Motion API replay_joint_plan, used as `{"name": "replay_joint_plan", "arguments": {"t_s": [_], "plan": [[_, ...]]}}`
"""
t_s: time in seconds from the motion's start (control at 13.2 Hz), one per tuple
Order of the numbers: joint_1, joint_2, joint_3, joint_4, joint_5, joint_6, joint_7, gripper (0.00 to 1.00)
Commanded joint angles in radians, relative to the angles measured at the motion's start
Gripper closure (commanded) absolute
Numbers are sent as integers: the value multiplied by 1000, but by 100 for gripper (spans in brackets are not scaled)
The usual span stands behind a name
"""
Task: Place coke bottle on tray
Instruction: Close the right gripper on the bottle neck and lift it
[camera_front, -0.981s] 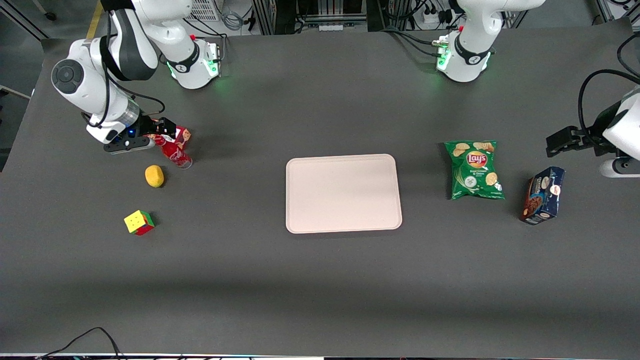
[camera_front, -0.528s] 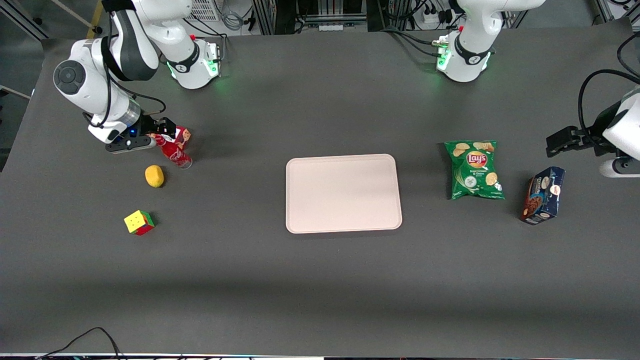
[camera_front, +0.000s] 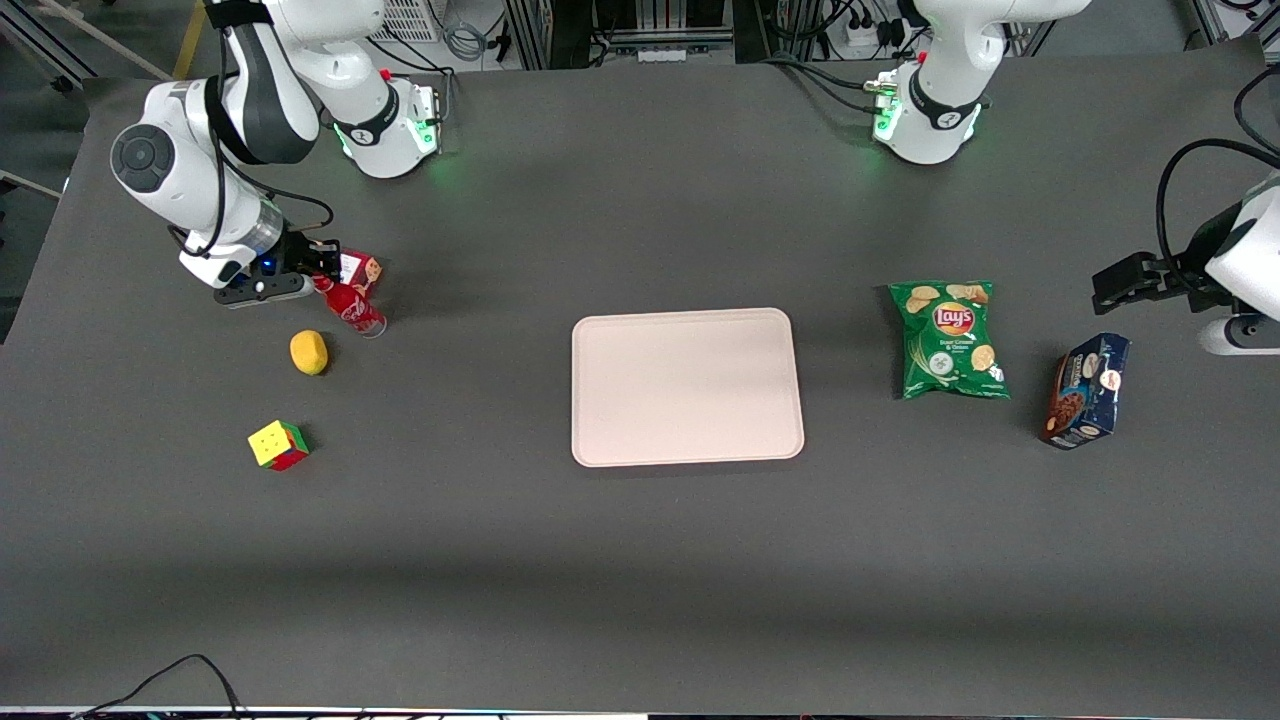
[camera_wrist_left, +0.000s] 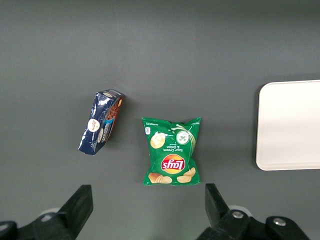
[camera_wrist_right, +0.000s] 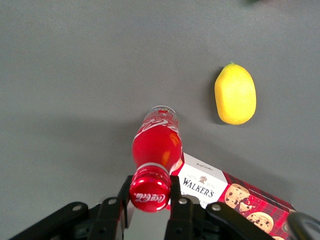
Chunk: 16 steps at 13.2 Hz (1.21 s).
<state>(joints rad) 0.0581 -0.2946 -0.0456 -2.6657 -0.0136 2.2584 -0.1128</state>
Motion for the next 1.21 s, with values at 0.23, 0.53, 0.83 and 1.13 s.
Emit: {"name": "replay_joint_plan", "arguments": {"t_s": [0.23,0.53,0.83,1.13], "plan": [[-4,6,0,6,0,12,-18,100],[5,8,3,108,1,-92,-5,100],[15,54,6,353,9,-317,-1,100],[35,171,129,684,18,-520,155,100]]}}
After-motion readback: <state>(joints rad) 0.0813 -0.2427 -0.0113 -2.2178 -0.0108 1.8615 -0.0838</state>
